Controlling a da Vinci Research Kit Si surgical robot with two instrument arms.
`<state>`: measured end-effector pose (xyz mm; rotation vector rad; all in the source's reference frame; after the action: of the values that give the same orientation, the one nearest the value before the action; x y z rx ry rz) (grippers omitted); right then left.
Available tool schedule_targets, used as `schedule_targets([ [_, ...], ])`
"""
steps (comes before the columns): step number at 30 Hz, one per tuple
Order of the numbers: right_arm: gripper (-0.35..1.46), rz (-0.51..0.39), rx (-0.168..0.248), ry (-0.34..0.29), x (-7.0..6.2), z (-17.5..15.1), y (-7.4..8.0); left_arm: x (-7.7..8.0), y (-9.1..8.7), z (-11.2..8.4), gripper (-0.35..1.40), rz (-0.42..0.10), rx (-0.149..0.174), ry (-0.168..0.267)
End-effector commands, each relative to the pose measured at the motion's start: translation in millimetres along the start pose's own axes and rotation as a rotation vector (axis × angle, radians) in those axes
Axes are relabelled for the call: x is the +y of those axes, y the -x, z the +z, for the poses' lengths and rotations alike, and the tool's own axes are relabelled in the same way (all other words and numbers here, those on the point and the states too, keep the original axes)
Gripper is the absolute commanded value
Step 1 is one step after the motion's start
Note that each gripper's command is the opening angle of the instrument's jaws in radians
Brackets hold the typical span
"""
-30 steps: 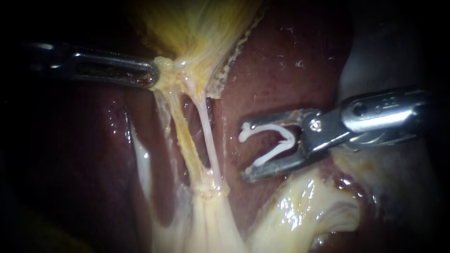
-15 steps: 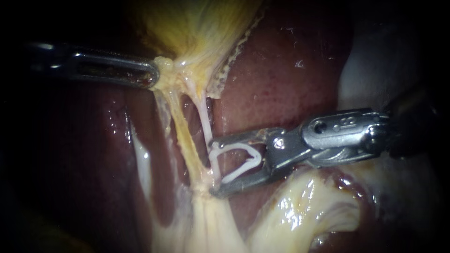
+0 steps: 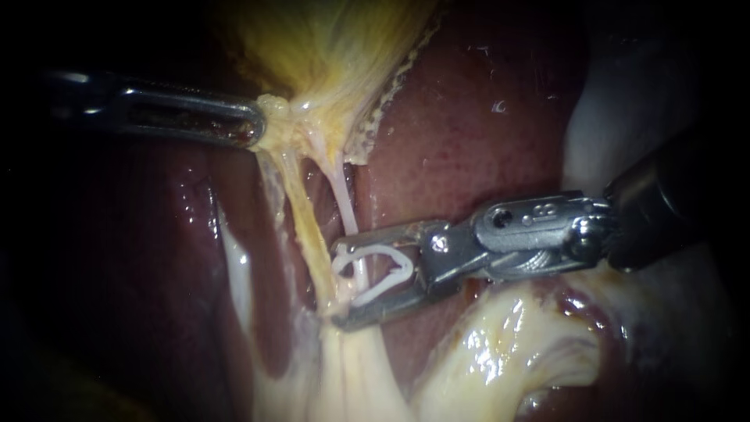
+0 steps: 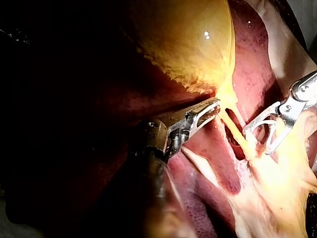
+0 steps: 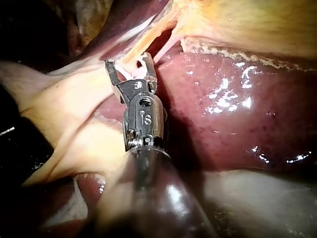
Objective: Clipping first clip left tube
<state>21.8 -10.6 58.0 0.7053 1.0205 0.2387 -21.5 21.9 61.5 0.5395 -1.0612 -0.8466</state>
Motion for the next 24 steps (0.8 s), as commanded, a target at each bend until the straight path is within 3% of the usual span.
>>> schedule_targets([
  [1,0.49,-0.001,-0.001,-0.003,0.2,0.1,0.2,0.0,0.0,0.0,-0.35,0.000,0.000,0.000],
  [7,0.49,0.002,-0.004,-0.007,1.2,1.0,1.1,0.0,0.0,0.0,-0.35,0.000,-0.001,0.003],
  [14,0.49,0.004,0.001,-0.035,2.3,2.5,0.4,0.0,-0.1,0.1,-0.35,0.000,-0.001,0.003],
  [19,0.49,0.028,0.051,-0.069,2.3,3.4,-0.3,0.0,-0.1,0.1,-0.35,0.000,-0.001,0.004],
  [24,0.48,0.063,0.088,-0.121,1.5,4.0,-0.9,0.0,-0.1,0.1,-0.35,0.000,-0.001,0.004],
])
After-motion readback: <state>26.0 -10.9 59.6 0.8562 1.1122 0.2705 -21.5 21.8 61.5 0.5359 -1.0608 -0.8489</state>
